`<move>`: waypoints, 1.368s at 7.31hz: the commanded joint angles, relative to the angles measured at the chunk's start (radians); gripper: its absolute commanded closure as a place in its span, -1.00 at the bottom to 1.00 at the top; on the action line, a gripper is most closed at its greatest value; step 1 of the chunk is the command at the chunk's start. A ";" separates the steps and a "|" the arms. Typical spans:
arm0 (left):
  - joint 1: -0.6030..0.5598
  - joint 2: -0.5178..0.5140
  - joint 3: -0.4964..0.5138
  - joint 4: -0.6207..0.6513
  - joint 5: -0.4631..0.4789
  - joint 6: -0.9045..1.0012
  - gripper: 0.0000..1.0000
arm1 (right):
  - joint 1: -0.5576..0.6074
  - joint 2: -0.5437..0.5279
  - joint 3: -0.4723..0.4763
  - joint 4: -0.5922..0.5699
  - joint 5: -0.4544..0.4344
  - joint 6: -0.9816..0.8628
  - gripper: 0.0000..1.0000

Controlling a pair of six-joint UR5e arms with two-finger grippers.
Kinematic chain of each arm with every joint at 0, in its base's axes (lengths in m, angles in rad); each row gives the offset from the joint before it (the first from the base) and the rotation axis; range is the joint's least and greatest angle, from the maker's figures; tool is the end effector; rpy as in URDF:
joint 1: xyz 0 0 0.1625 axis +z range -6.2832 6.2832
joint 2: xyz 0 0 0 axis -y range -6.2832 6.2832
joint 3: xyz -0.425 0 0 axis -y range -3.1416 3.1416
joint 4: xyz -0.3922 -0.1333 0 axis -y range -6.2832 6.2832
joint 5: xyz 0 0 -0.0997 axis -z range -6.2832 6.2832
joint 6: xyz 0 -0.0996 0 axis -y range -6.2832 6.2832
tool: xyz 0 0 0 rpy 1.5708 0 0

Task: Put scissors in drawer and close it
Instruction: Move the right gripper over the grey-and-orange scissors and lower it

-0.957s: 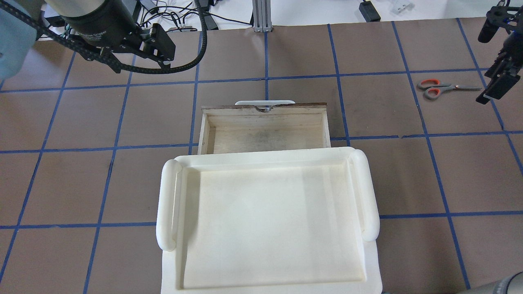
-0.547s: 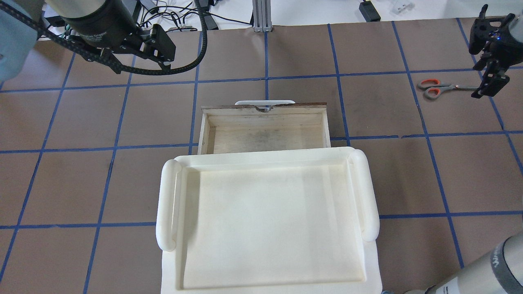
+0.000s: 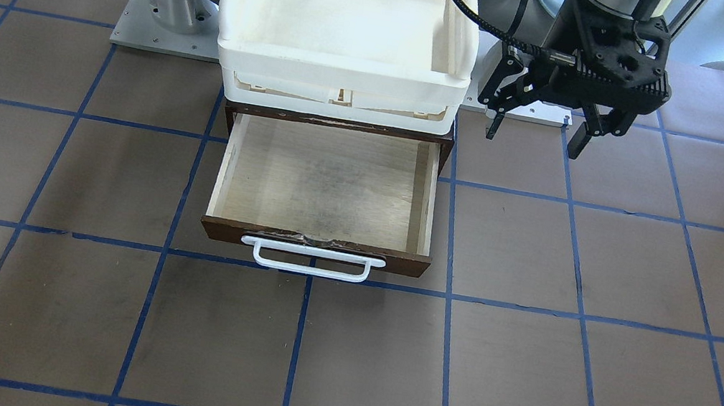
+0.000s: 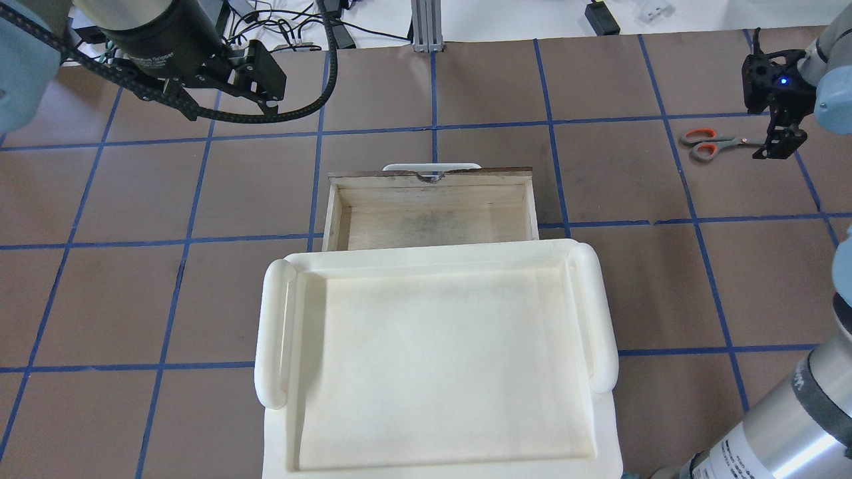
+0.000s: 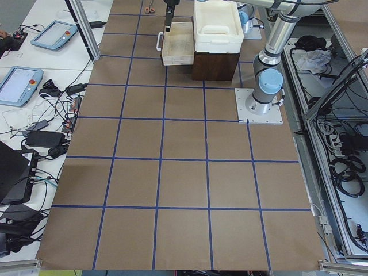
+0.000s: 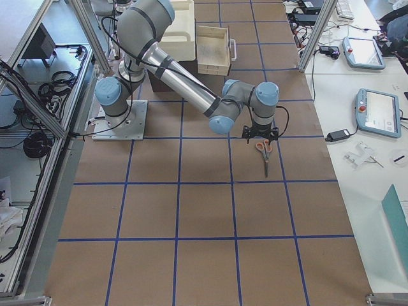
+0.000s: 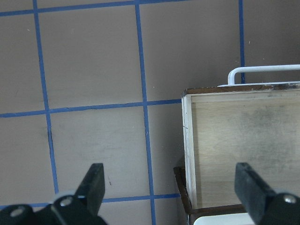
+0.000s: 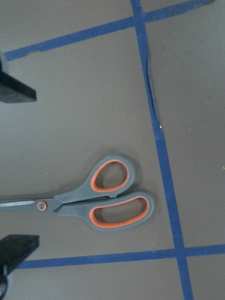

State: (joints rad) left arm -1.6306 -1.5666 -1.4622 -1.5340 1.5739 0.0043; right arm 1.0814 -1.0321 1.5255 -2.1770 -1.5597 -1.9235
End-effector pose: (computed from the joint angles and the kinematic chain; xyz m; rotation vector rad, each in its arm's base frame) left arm -0.1627 -0.4925 0.5480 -0.1000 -3.1302 0.2347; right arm -0.1981 -0.6578 0.2538 1.9980 -2.2901 0.0769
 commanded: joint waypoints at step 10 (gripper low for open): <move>-0.002 -0.001 -0.001 0.002 0.000 -0.001 -1.00 | 0.000 0.170 -0.103 -0.027 0.001 -0.103 -0.93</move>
State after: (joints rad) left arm -1.6315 -1.5665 -1.4634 -1.5333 1.5737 0.0031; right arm 1.0815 -0.8721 1.4237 -2.2045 -1.5586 -2.0261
